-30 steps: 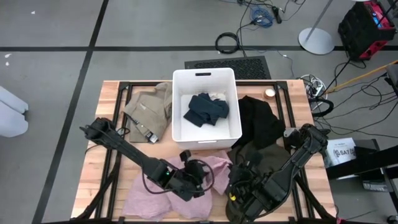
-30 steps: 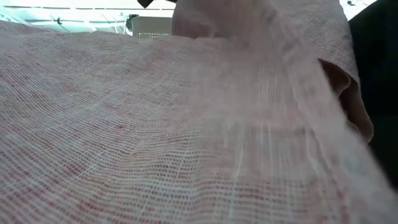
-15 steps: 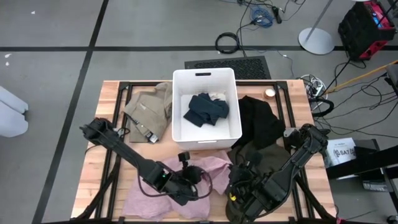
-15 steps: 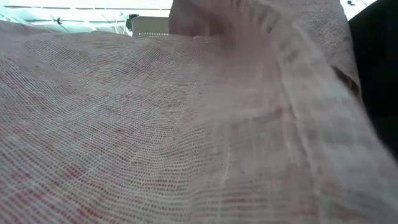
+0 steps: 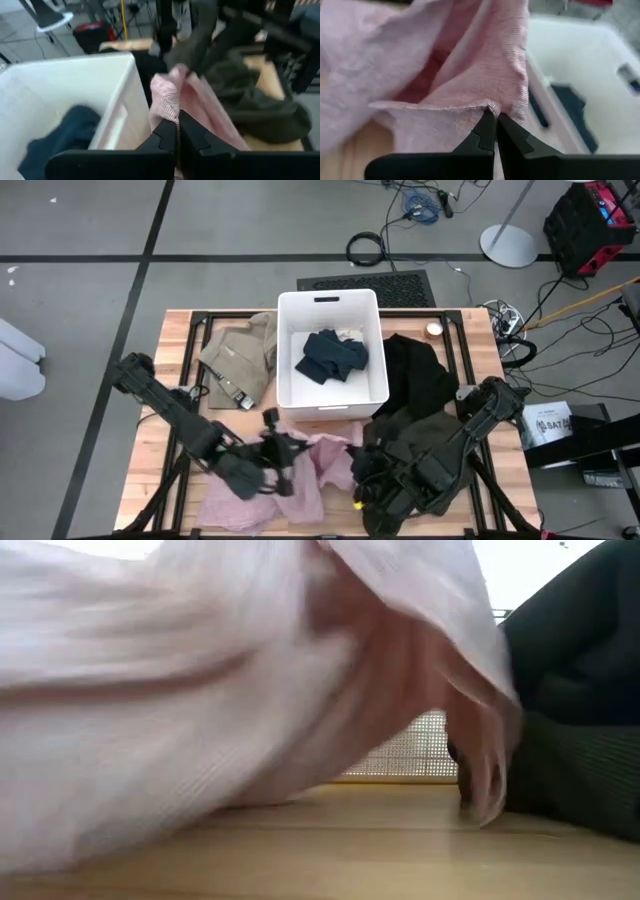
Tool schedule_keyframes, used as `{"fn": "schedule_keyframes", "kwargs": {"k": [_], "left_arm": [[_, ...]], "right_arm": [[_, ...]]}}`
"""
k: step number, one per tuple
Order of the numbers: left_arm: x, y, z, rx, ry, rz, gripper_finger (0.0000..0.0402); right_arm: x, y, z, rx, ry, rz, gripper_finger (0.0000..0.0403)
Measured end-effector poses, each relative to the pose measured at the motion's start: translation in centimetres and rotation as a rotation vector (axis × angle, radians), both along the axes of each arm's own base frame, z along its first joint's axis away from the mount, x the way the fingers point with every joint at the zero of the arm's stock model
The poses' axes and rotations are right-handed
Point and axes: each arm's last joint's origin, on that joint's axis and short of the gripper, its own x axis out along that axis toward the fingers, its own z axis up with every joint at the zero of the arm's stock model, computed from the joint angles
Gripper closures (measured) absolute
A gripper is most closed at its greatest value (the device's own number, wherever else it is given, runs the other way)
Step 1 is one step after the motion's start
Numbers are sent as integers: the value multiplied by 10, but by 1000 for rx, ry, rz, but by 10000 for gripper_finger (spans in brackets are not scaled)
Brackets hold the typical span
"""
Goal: Sort clothes
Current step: Put the pink polo shirt into the white laundry bin, then put the pink shirt into the white laundry bin
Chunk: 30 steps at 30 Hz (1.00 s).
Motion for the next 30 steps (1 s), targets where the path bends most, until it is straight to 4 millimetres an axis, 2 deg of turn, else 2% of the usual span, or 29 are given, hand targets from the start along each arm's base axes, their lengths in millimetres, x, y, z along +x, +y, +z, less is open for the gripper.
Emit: {"fn": "schedule_keyframes", "kwargs": {"k": [5, 10, 15, 20, 23, 25, 30], "left_arm": [[-41, 19, 46, -30, -109, -51, 399], [-84, 54, 90, -75, -240, -75, 399], [-127, 94, 146, -150, -415, -118, 399], [-163, 121, 203, -218, -617, -249, 400], [-176, 129, 221, -249, -681, -309, 400], [-180, 132, 227, -267, -709, -336, 400], [-168, 116, 220, -330, -645, -425, 400]], "right_arm": [[7, -13, 46, -56, -46, 78, 403], [7, -36, 108, -96, -160, 148, 403], [5, -63, 165, -156, -424, 239, 403], [-17, -91, 219, -192, -707, 236, 402], [-28, -100, 233, -159, -796, 310, 402], [-31, -102, 235, -118, -817, 342, 402], [-32, -93, 218, 54, -697, 493, 402]]}}
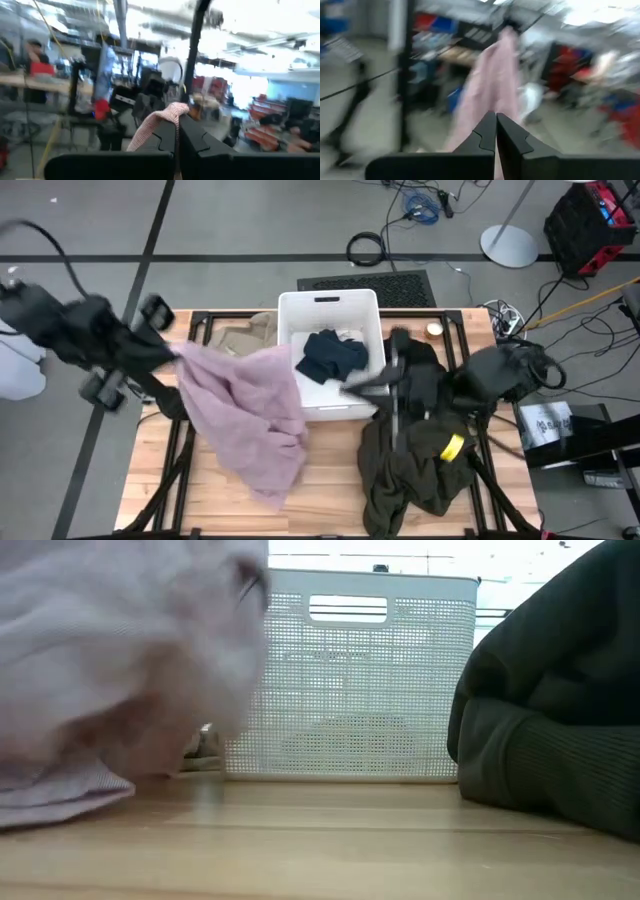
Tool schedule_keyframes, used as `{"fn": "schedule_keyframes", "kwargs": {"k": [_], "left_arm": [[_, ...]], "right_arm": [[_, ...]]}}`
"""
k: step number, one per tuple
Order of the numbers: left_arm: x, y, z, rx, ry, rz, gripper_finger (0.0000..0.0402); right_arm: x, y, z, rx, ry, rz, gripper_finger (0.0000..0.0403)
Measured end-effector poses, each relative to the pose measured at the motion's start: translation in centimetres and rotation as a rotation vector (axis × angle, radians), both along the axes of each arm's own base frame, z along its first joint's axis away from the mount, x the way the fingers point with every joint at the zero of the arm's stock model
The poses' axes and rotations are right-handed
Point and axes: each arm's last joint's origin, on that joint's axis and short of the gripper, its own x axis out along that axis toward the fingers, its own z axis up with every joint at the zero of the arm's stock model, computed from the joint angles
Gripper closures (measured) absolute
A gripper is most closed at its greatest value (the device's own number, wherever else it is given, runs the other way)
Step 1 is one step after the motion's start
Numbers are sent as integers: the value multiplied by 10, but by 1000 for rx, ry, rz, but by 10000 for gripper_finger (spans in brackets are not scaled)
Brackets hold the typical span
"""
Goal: Sort clothes
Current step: Put the pink shirt into the white laundry bin
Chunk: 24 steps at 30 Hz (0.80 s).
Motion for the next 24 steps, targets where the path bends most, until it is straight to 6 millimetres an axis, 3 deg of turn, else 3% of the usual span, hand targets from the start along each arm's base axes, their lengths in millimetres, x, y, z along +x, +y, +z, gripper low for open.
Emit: {"fn": "schedule_keyframes", "kwargs": {"k": [6, 10, 14, 20, 24], "left_arm": [[34, -29, -13, 12, 81, -17, 400], [45, -38, -17, -90, 117, -55, 400], [51, -45, -20, -93, 138, -105, 400], [50, -52, -34, -50, 259, -127, 394], [52, -58, -34, -71, 259, -125, 390]], "right_arm": [[9, 14, -47, 70, 366, 10, 386], [30, 31, -89, 117, 594, -52, 344], [51, 55, -134, 56, 778, -98, 294], [77, 87, -190, -32, 915, -122, 240], [90, 100, -212, -38, 938, -132, 229]]}}
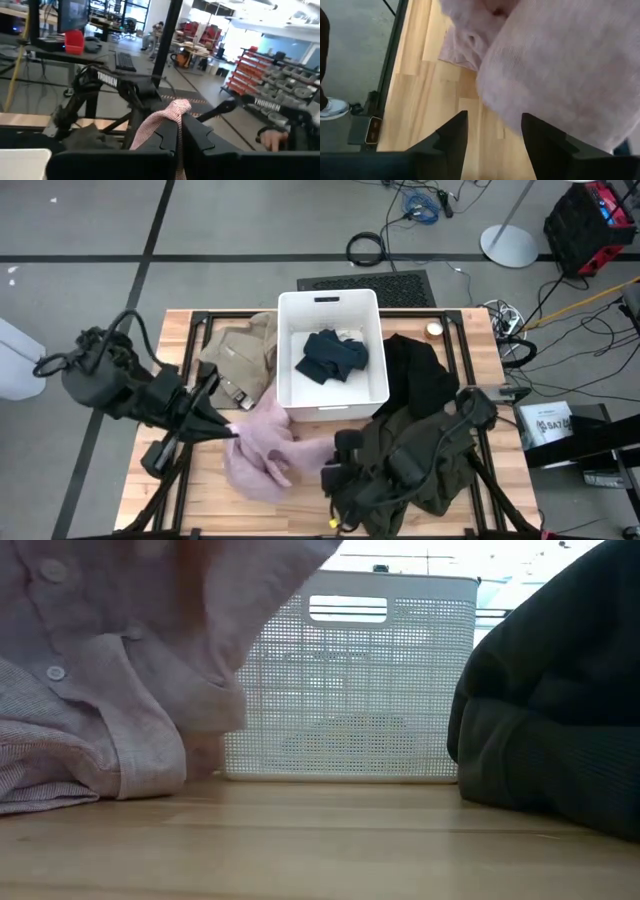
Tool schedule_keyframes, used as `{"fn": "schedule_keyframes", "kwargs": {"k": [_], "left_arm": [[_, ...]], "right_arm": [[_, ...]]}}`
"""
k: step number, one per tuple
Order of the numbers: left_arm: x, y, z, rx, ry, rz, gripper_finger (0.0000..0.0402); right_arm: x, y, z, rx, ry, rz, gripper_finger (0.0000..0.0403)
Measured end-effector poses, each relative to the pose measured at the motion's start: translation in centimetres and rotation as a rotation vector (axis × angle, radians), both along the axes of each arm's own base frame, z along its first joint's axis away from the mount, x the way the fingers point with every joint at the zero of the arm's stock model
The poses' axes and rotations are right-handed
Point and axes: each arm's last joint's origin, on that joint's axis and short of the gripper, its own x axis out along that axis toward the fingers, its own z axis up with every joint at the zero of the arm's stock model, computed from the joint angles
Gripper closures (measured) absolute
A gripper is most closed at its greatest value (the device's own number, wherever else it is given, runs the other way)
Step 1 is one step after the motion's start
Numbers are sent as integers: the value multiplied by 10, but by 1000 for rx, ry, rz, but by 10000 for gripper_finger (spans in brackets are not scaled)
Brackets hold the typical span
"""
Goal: Sort clothes
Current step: Put the pink shirt into the white laundry bin
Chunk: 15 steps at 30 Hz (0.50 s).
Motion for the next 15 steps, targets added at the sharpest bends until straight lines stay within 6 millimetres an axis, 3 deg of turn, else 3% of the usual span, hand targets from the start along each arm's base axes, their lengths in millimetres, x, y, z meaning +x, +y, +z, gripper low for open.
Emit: {"fn": "schedule_keyframes", "kwargs": {"k": [4, 10, 15], "left_arm": [[-2, -3, 3, -10, -33, -12, 388], [-9, 2, 8, -15, -58, 11, 386], [-10, 3, 9, -23, -64, 15, 385]], "right_arm": [[7, 15, -29, -38, 43, -33, 231], [11, 48, -85, -256, 56, -50, 233], [12, 49, -113, -428, 2, -191, 233]]}}
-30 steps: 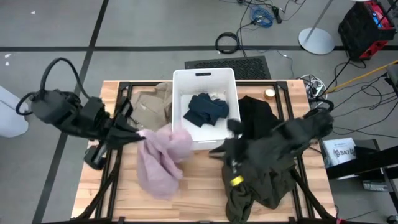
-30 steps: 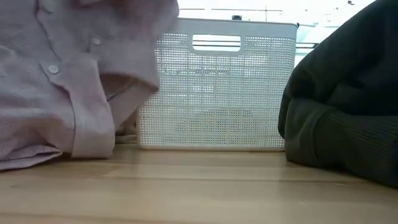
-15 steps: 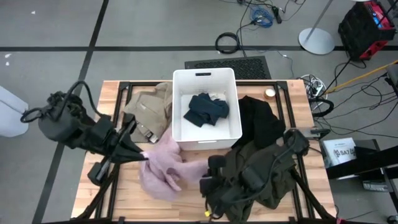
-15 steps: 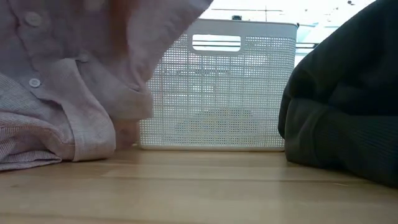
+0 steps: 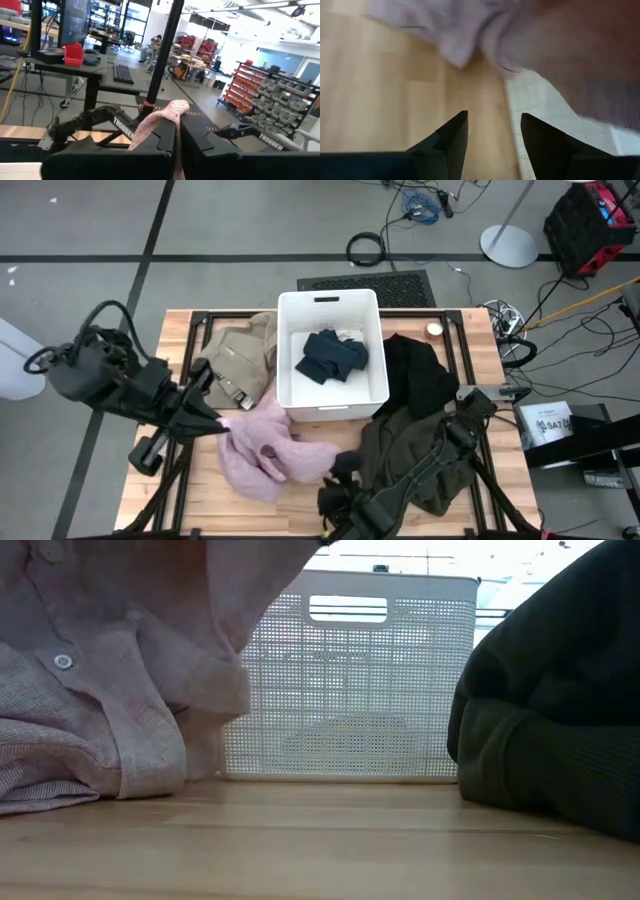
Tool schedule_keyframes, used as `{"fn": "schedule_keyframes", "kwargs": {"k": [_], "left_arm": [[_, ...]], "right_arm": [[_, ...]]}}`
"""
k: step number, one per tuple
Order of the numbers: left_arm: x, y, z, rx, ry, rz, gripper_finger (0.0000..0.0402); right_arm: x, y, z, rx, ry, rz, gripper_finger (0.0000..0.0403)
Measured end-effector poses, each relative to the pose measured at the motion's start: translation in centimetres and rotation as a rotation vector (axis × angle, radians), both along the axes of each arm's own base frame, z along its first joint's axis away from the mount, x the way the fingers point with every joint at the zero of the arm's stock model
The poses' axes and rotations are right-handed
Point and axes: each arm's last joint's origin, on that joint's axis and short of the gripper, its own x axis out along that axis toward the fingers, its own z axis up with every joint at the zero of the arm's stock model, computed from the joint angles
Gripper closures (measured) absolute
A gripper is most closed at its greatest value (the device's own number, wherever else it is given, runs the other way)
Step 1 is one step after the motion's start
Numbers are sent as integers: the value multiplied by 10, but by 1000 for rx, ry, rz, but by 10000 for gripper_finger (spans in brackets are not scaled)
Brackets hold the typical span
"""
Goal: Sort clothes
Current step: Put the pink shirt into the white laundry bin
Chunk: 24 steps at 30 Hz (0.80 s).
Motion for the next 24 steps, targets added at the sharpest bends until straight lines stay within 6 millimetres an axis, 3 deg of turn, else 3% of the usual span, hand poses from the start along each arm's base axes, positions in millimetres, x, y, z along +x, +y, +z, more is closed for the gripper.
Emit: {"fn": "schedule_keyframes", "kwargs": {"k": [6, 13, 16, 21, 24], "left_arm": [[0, 0, 0, 0, 0, 1, 385], [0, 0, 0, 8, 0, 1, 384], [0, 0, 0, 21, -3, 2, 384], [0, 0, 0, 21, -4, 3, 384], [0, 0, 0, 23, -4, 3, 384]], "right_arm": [[-12, -6, -18, -78, -78, -174, 234], [-38, -16, -20, -44, -84, -246, 239], [-64, -36, -5, -10, -103, -305, 257], [-133, -77, 31, 109, -400, -383, 301], [-168, -97, 30, 305, -565, -392, 323]]}}
